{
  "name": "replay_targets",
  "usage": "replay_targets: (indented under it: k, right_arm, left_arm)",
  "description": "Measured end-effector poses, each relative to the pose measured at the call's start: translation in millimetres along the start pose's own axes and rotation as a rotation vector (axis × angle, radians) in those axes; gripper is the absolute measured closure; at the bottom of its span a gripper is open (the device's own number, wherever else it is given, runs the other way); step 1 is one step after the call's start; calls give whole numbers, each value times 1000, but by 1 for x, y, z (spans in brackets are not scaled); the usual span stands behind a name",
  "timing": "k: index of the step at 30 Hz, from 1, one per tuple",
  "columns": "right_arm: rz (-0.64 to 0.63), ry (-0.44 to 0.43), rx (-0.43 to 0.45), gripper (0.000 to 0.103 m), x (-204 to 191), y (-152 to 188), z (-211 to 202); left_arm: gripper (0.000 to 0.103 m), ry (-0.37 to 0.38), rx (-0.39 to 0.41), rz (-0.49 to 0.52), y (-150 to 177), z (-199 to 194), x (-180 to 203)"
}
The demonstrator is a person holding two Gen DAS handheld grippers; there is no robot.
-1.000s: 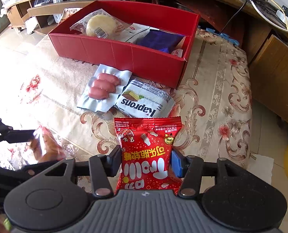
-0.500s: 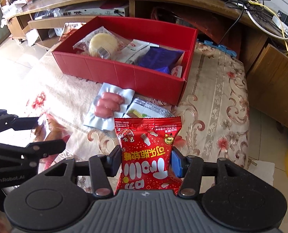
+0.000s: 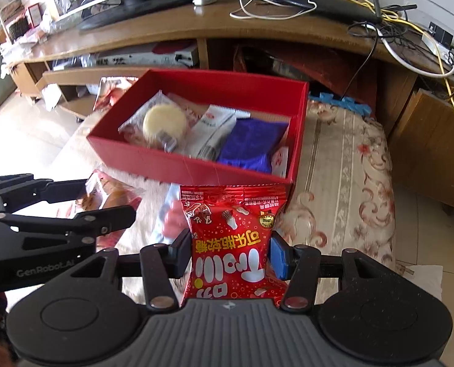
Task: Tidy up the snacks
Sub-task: 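Grasp the pork-floss cake packet with left tool while right tool carries Trolli bag toward box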
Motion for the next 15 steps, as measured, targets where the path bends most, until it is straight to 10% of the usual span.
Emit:
replay_targets:
  k: [15]
  right_arm:
    - [63,17,58,54,18,-42,4]
  left_arm:
    - [38,3,49,-1,-45,19,1]
Point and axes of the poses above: each gripper's, at about its wrist camera, not at the fingertips, and z roughly the way its jaws point, x to its right, y to its underside, the point moved 3 cm from there along z, roughly the way its jaws point, and after that the axes turned 9 degrees about -y, right-handed, at the moved point
